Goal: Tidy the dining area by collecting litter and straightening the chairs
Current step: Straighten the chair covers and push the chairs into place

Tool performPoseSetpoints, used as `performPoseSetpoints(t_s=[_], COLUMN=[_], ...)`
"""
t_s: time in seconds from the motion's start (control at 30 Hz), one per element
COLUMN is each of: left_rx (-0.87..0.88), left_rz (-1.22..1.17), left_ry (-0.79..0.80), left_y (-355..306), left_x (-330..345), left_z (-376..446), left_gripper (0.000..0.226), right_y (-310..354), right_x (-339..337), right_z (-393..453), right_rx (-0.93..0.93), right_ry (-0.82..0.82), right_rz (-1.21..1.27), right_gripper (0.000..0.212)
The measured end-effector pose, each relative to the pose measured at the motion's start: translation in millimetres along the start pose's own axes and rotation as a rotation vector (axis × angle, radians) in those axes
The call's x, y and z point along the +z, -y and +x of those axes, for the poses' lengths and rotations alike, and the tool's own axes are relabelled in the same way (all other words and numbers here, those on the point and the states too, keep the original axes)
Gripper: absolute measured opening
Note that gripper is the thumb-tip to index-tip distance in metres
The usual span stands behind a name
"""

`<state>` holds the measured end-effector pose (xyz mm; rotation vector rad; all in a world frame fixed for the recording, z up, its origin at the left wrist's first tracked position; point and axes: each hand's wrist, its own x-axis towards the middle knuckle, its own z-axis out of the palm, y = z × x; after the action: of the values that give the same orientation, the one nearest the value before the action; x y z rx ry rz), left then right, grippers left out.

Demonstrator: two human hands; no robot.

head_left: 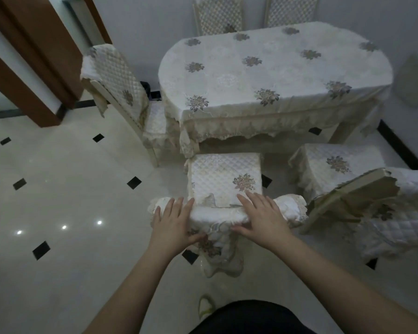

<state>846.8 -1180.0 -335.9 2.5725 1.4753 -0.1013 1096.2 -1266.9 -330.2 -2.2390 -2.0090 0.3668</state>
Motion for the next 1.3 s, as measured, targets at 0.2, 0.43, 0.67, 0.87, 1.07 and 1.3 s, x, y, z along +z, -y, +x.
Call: performPoseSetpoints(t_s=[0.2,0.43,0.67,0.87,1.07,1.3], left_rx=[0.17,0.351,0.458,0.552,0.562,0.421], left_rz=[-0.067,-0.121,-0.18,-0.258,-0.27,-0.182], left_ry=[-0.002,-0.007,-0.121,-0.182,-0.184,-0.136], left_y=[20,32,26,2,-20,-45], left_x=[6,1,-3,2,-2,-24], left_z=[25,58,64,61,76,139], left_gripper=[0.086,0.046,0.025,0.017,0.017,0.026], right_y=[-11,-15,-20,-44,-71,-116], right_x=[-1,1,-5,-15,-27,-65], right_z=[15,22,22,9,13,75], right_rx=[0.109,0.102,0.008,0.006,-0.003,-0.056], right_ry=[0.038,0.014,-0.039,0.024,-0.041,-0.027], right_rz=[-0.074,-0.113,-0.15,-0.238,-0.22,-0.255], right_gripper=[0.085,0.048,0.032,0.032,0.029,0.035])
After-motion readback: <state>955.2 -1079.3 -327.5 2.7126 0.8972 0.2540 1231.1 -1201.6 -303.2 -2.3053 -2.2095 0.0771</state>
